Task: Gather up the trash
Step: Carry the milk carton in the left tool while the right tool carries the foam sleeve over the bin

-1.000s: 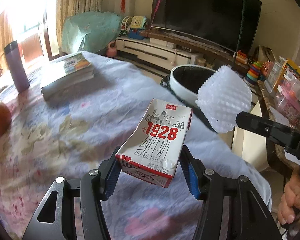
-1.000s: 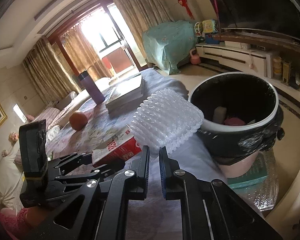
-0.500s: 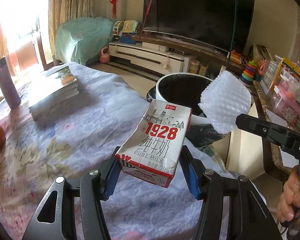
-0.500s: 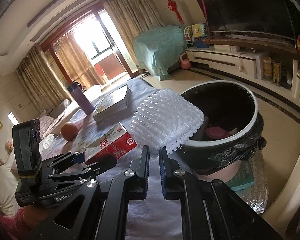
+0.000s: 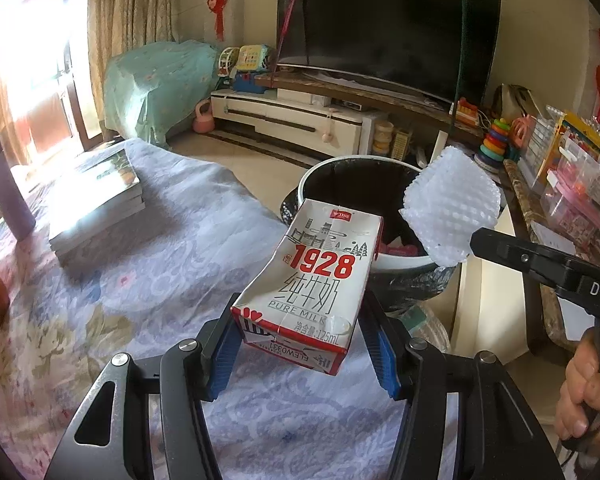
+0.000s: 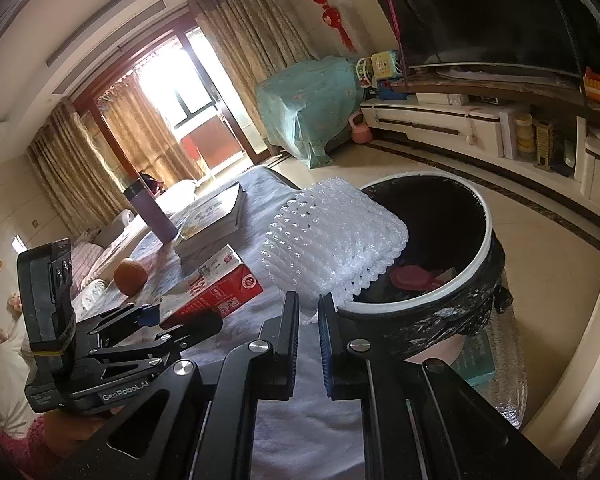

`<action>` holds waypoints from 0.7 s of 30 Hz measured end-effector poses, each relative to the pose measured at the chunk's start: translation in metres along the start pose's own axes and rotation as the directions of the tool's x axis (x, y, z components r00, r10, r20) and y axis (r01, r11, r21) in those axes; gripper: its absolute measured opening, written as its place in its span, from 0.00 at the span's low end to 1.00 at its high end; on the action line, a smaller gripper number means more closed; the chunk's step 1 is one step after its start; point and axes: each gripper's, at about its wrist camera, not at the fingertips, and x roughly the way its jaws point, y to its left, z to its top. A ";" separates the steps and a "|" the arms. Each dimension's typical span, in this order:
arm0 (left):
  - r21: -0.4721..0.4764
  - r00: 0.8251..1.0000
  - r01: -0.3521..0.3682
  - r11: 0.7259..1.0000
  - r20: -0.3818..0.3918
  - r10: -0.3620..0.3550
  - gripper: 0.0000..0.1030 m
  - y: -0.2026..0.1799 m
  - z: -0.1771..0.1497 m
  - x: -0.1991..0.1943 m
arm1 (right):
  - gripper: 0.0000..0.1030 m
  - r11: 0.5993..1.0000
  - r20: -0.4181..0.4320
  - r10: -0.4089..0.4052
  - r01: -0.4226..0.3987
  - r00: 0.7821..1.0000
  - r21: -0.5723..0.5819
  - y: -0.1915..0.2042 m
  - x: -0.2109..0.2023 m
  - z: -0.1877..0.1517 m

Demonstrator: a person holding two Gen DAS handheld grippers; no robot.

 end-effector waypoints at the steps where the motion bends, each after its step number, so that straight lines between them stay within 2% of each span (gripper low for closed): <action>1: 0.004 1.000 0.000 1.000 0.001 0.000 0.54 -0.001 0.002 0.001 | 0.09 1.000 -0.001 -0.001 0.001 1.000 0.001 -0.001 0.000 0.000; 21: 0.051 1.000 0.003 0.999 0.001 -0.003 0.54 -0.014 0.042 0.036 | 0.09 0.999 -0.039 -0.050 0.050 0.998 0.002 -0.025 0.012 0.024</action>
